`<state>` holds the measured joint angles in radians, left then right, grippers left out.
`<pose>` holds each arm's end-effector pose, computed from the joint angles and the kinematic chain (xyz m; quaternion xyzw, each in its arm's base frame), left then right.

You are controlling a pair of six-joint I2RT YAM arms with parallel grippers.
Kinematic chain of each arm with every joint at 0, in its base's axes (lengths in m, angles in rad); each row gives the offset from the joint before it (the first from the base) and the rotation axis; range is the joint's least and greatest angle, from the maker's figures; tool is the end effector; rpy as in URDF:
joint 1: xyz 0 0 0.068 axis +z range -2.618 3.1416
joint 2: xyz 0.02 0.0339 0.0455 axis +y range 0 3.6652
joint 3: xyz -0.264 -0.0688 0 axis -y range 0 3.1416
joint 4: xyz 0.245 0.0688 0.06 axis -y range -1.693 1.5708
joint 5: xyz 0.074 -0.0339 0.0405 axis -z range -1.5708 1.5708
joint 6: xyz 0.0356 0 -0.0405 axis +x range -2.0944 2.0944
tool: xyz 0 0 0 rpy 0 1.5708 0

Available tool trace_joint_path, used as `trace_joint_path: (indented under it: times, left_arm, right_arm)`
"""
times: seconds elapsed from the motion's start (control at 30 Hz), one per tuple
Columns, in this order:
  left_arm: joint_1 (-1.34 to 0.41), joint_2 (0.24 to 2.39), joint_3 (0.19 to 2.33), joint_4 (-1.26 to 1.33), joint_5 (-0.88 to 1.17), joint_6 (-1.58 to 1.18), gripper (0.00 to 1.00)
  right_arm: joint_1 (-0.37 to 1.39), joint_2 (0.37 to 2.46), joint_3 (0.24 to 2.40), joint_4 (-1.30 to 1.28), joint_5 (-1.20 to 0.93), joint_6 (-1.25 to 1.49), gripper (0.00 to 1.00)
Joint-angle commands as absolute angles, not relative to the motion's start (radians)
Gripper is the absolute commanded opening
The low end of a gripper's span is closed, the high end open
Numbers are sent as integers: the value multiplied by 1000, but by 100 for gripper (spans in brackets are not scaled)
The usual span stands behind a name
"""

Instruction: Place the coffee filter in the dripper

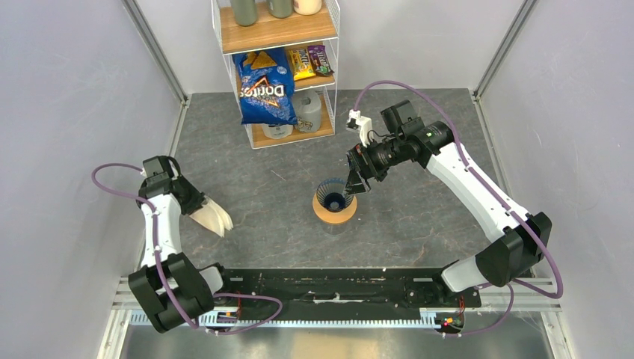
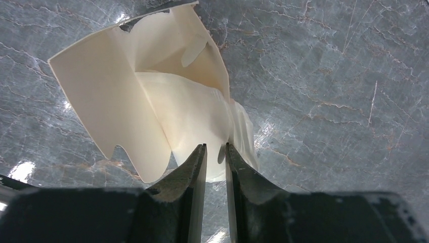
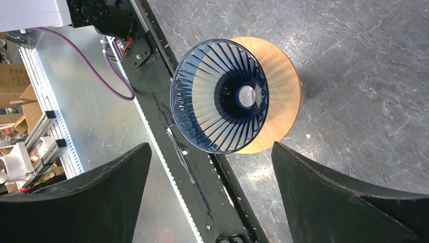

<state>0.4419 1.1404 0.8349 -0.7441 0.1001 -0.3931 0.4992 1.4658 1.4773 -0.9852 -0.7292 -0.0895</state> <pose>0.1968 0.0892 0.2421 -0.3795 0.8874 -0.0420 0.2584 0.2460 0.1612 0.3557 -0.3594 0.8241 0.3896 0.1997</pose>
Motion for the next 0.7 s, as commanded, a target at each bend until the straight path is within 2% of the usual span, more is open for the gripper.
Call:
trace_joint_path:
  times: [0.0, 0.3, 0.4, 0.5, 0.67]
  left_arm:
    - [452, 1125, 824, -691, 114, -425, 26]
    - [457, 1116, 824, -672, 120, -439, 18]
    - [459, 1113, 828, -666, 121, -441, 18]
    - [461, 1107, 827, -654, 137, -435, 27]
    - [463, 1114, 818, -643, 148, -442, 23]
  right_arm:
    - [496, 1468, 1524, -983, -750, -84, 97]
    - [496, 1477, 1531, -983, -757, -80, 97]
    - [496, 1479, 1534, -983, -760, -80, 97]
    - [496, 1482, 1536, -983, -761, -80, 97]
    - [495, 1480, 1537, -984, -760, -80, 97]
